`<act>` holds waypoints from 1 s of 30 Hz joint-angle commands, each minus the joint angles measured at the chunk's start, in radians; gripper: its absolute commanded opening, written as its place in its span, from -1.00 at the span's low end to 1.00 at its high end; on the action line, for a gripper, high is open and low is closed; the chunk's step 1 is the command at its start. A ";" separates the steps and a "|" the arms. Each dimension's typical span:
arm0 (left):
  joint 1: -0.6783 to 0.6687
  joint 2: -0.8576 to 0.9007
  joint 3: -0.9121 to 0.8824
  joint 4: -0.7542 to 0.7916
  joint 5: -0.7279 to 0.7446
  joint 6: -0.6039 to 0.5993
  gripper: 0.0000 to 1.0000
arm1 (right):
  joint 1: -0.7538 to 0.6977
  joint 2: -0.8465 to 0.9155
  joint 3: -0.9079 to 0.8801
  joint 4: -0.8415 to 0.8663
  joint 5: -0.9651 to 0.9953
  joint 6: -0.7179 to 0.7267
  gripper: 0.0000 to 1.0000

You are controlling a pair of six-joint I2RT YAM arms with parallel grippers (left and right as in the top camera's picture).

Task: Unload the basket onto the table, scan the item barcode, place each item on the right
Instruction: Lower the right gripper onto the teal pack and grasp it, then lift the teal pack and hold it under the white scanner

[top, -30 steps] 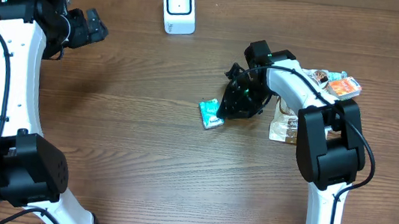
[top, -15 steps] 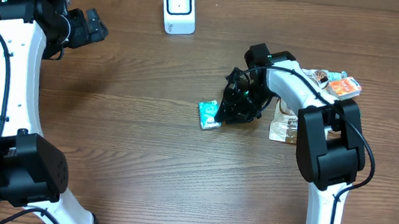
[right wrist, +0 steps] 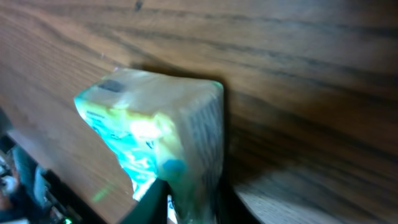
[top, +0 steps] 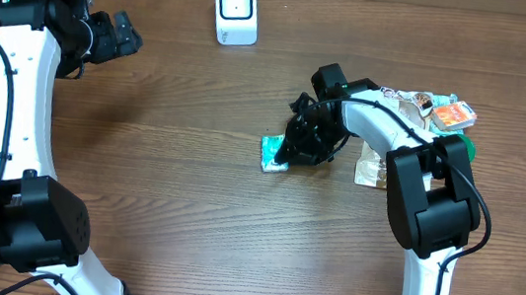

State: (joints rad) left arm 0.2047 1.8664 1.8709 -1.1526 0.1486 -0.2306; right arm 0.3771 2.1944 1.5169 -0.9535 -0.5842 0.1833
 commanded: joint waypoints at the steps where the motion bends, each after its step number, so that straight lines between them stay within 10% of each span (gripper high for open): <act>1: -0.002 0.011 0.003 0.000 -0.002 0.010 0.99 | -0.008 -0.022 -0.021 0.003 0.028 0.034 -0.82; 11: -0.002 0.011 0.003 0.000 -0.002 0.010 0.99 | -0.059 -0.076 0.013 -0.032 -0.249 -0.102 -0.92; 19: -0.002 0.011 0.003 0.000 -0.002 0.010 0.99 | -0.157 -0.159 0.016 0.106 -0.967 -0.199 -0.92; 30: -0.002 0.011 0.003 0.000 -0.003 0.010 0.99 | -0.176 -0.202 0.024 0.315 -0.986 0.191 -0.92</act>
State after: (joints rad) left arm 0.2047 1.8664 1.8709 -1.1526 0.1486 -0.2306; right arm 0.1997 2.0594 1.5238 -0.6506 -1.5311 0.3004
